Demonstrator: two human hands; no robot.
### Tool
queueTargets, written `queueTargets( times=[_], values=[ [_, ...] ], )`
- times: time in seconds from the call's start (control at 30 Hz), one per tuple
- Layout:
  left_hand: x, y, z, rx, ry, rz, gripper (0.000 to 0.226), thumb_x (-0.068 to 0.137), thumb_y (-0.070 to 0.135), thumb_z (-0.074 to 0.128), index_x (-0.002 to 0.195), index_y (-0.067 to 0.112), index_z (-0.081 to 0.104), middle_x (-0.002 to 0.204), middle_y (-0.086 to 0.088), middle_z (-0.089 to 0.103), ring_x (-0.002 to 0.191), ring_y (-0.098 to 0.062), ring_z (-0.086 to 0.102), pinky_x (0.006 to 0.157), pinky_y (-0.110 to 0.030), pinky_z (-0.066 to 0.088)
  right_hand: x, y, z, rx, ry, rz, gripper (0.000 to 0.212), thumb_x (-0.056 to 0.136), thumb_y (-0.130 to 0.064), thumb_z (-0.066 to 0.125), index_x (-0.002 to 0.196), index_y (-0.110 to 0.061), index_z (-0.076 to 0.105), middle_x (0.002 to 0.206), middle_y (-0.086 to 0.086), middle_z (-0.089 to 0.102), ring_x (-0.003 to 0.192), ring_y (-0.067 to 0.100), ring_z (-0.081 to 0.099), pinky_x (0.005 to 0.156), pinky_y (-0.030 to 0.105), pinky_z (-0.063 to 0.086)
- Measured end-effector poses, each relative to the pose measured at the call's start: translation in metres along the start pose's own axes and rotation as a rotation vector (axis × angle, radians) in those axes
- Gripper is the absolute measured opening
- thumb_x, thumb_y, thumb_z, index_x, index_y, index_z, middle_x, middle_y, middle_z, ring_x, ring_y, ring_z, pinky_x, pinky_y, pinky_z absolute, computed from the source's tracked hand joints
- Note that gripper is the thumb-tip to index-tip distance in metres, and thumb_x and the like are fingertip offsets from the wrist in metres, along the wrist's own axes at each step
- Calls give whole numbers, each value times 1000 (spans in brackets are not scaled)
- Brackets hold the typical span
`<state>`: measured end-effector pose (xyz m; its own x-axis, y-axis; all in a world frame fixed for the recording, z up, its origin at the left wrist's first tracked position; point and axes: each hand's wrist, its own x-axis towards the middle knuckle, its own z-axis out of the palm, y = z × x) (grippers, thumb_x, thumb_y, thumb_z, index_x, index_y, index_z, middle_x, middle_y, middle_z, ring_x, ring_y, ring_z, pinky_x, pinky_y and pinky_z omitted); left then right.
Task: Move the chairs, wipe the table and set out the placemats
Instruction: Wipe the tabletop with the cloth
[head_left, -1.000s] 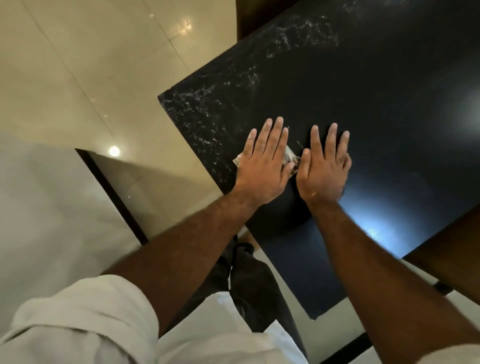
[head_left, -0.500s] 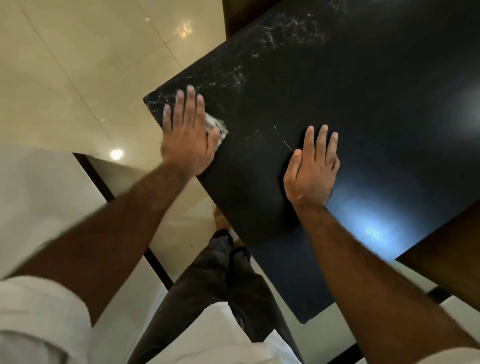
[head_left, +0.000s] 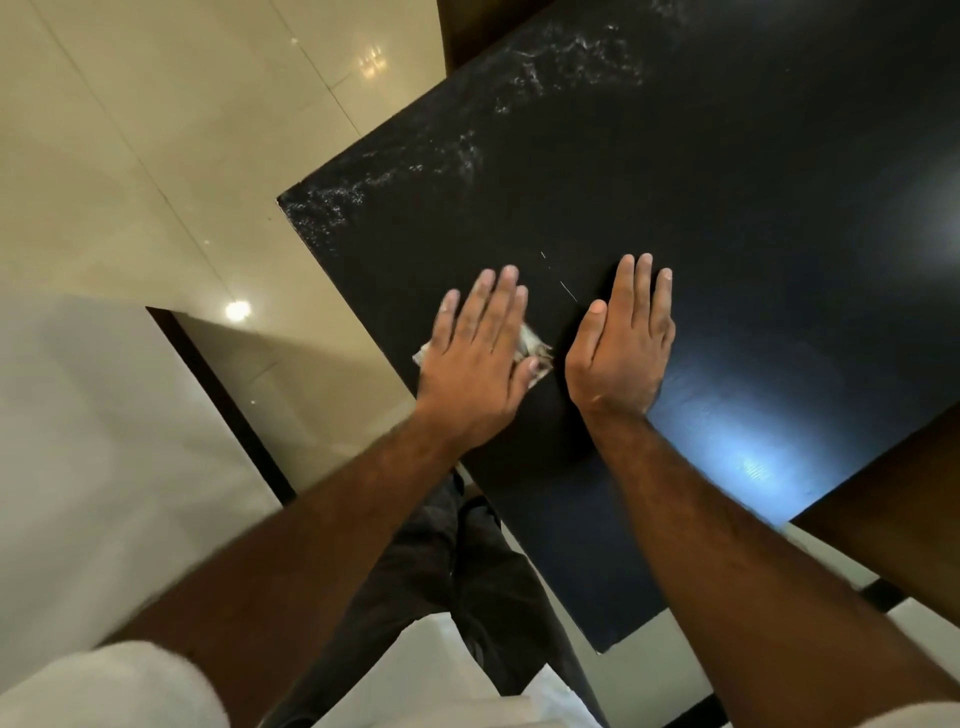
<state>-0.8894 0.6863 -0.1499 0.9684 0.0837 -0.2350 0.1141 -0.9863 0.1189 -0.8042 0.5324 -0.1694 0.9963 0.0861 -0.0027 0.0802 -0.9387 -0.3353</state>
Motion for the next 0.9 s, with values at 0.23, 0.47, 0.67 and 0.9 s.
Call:
queueTargets(
  times=[0.23,0.47,0.67,0.9],
  values=[
    [30,-63,-10,2,46,-339,82,113,61,18,174,10,0,183,-12,-12,169,-32,-9,135,-61,7,0,-1,2,18,17,23,63,115,-38,29,173,-16,30,182,2,26,171,24,12,133,51,25],
    [105,-11,-20,-14,95,-239,84,111,60,18,174,6,5,183,-18,-4,169,-35,-3,134,-62,9,0,3,2,57,21,21,64,114,-38,31,173,-16,30,182,2,26,170,24,12,133,50,21],
    [29,21,-2,-14,-17,40,82,113,57,28,175,10,2,183,-12,-14,169,-30,-12,135,-59,6,-1,5,-1,138,56,14,63,113,-37,31,172,-14,34,179,3,33,169,23,18,133,50,24],
    [2,-87,-10,29,-36,-256,81,112,62,13,174,14,-7,182,-7,-20,168,-29,-18,136,-58,3,-1,4,0,130,79,-2,62,114,-37,33,170,-10,36,177,7,37,169,26,21,132,50,29]
  ],
)
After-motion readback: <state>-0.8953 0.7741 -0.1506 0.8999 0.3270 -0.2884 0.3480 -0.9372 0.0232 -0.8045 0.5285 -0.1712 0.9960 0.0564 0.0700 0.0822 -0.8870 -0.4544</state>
